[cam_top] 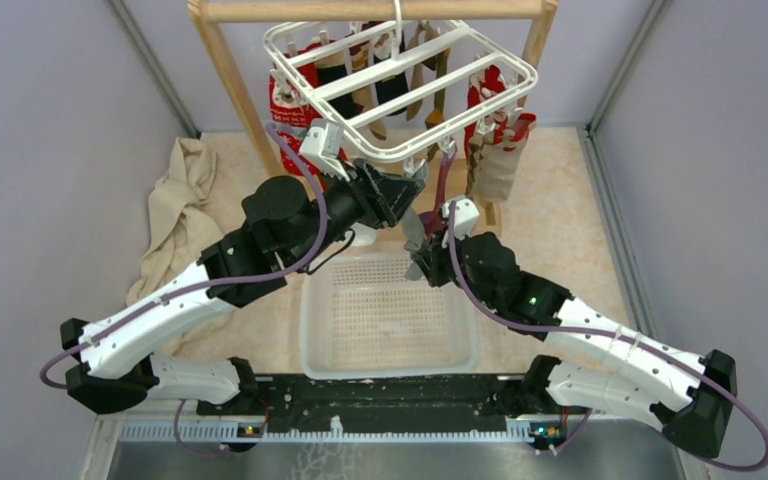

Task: Remove the socks clipped to the hanger
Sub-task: Remove the sock from the hanger.

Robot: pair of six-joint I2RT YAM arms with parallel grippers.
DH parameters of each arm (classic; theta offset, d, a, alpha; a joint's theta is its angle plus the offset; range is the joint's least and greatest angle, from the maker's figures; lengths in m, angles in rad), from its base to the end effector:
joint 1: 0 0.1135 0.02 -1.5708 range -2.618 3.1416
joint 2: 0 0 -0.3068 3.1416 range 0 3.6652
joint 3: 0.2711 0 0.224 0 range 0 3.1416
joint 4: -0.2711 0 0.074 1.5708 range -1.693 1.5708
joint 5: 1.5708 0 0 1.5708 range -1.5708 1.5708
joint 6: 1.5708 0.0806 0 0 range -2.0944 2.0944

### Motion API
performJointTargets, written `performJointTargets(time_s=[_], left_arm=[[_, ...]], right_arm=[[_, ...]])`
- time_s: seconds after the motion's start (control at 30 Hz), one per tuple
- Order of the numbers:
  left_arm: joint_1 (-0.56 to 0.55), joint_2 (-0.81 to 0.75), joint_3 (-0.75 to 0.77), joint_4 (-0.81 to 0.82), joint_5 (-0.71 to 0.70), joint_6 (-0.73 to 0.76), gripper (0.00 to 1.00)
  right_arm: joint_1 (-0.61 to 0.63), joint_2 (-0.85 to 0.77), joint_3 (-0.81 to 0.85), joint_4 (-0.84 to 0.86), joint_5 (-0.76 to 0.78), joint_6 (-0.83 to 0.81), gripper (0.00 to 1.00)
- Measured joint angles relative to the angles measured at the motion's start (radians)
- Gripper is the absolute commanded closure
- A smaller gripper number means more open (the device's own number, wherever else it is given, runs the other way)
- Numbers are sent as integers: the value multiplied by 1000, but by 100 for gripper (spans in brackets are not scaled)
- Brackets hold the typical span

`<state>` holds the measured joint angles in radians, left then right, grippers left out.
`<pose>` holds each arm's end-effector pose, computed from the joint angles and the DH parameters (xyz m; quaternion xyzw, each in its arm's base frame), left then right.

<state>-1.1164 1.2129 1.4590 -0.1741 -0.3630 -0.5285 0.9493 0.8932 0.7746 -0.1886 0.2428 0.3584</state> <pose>0.1382 -0.2176 0.5224 0.0677 0.6796 -0.4440 0.5801 0.1288 0.1466 0.3405 -0.1648 0.7871 0.2790 0.5248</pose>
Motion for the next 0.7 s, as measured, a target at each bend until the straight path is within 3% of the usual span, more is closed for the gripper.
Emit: performJointTargets(time_s=[0.53, 0.7], left_arm=[[-122, 50, 37, 37, -213, 249, 42], [-155, 46, 37, 41, -238, 322, 30]], right_arm=[[11, 21, 7, -3, 4, 0, 100], [11, 21, 14, -2, 6, 0, 100]])
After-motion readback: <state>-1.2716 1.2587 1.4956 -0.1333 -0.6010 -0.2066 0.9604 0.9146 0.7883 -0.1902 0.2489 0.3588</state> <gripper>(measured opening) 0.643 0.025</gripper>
